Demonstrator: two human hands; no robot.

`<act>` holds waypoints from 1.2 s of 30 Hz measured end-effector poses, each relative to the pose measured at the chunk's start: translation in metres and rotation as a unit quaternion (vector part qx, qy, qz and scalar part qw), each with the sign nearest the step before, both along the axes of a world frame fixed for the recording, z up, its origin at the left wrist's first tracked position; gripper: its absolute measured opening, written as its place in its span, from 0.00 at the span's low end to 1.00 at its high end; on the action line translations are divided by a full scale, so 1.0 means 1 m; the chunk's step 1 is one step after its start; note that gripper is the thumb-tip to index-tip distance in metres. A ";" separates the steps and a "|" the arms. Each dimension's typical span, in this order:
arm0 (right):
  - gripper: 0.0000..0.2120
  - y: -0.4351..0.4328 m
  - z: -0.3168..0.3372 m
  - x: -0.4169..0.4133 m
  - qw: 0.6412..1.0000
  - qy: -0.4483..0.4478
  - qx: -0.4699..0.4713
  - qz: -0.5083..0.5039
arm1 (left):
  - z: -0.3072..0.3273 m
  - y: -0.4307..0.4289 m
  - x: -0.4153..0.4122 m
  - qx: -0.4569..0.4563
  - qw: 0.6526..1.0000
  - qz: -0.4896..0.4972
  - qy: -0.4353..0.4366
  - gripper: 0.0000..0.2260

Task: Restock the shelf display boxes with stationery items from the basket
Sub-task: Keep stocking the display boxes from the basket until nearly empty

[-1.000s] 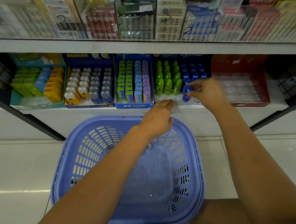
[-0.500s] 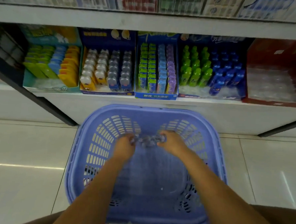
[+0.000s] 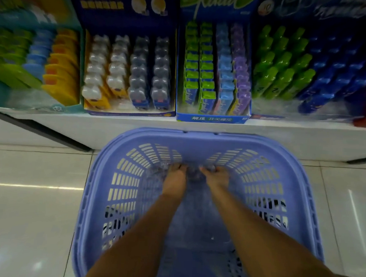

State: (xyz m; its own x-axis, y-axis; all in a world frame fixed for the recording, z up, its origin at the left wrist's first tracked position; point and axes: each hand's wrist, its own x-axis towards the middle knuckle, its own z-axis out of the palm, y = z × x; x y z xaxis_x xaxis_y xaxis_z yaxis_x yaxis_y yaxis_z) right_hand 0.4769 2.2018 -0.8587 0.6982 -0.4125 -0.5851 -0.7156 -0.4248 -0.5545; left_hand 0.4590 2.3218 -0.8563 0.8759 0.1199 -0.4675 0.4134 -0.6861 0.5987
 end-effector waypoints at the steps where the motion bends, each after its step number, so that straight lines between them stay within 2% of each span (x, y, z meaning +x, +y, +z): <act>1: 0.14 -0.001 0.001 0.000 1.000 0.002 0.000 -0.004 | -0.004 -0.001 0.000 0.023 0.999 -0.027 0.011 0.15; 4: 0.14 -0.011 -0.002 -0.003 0.998 0.036 -0.002 0.044 | -0.012 -0.002 -0.001 0.118 0.988 -0.095 0.035 0.16; 6: 0.15 -0.018 0.005 -0.003 0.997 0.049 0.032 0.058 | -0.013 -0.006 -0.003 0.166 0.979 -0.112 0.036 0.17; 8: 0.12 -0.024 0.018 -0.005 0.990 0.055 0.129 0.014 | -0.009 -0.009 -0.003 0.196 0.972 -0.119 0.043 0.17; 10: 0.10 -0.034 0.037 -0.010 0.964 0.066 0.253 -0.057 | -0.005 -0.012 -0.004 0.214 0.967 -0.130 0.049 0.17; 12: 0.08 -0.043 0.066 -0.015 0.936 0.064 0.343 -0.054 | 0.008 -0.015 -0.004 0.189 0.975 -0.110 0.043 0.14; 16: 0.04 -0.065 0.129 -0.025 0.910 0.011 0.412 0.048 | 0.056 -0.023 -0.005 -0.034 0.999 0.005 0.022 0.03; 17: 0.06 -0.070 0.143 -0.027 0.901 -0.003 0.430 0.057 | 0.073 -0.025 -0.006 -0.090 0.995 0.035 0.029 0.06; 19: 0.11 -0.079 0.170 -0.028 0.879 -0.025 0.471 0.068 | 0.106 -0.031 -0.011 -0.247 0.962 0.097 0.065 0.08; 21: 0.11 -0.086 0.196 -0.027 0.863 -0.062 0.497 0.064 | 0.141 -0.040 -0.018 -0.371 0.918 0.114 0.085 0.08; 23: 0.09 -0.091 0.219 -0.025 0.861 -0.112 0.494 0.050 | 0.174 -0.054 -0.025 -0.413 0.904 0.088 0.069 0.06; 24: 0.09 -0.093 0.229 -0.024 0.860 -0.143 0.489 0.040 | 0.187 -0.062 -0.028 -0.407 0.909 0.070 0.046 0.04; 27: 0.11 -0.101 0.252 -0.022 0.884 -0.216 0.412 0.039 | 0.218 -0.087 -0.029 -0.275 0.958 -0.001 -0.082 0.11; 28: 0.11 -0.103 0.257 -0.023 0.895 -0.226 0.384 0.037 | 0.227 -0.095 -0.027 -0.232 0.965 -0.022 -0.125 0.13; 33: 0.12 -0.131 0.276 -0.024 0.886 -0.276 0.372 -0.012 | 0.256 -0.134 -0.013 -0.199 0.947 -0.060 -0.245 0.10; 36: 0.16 -0.164 0.289 -0.024 0.924 -0.311 0.212 0.064 | 0.264 -0.152 -0.003 -0.195 0.940 -0.062 -0.273 0.08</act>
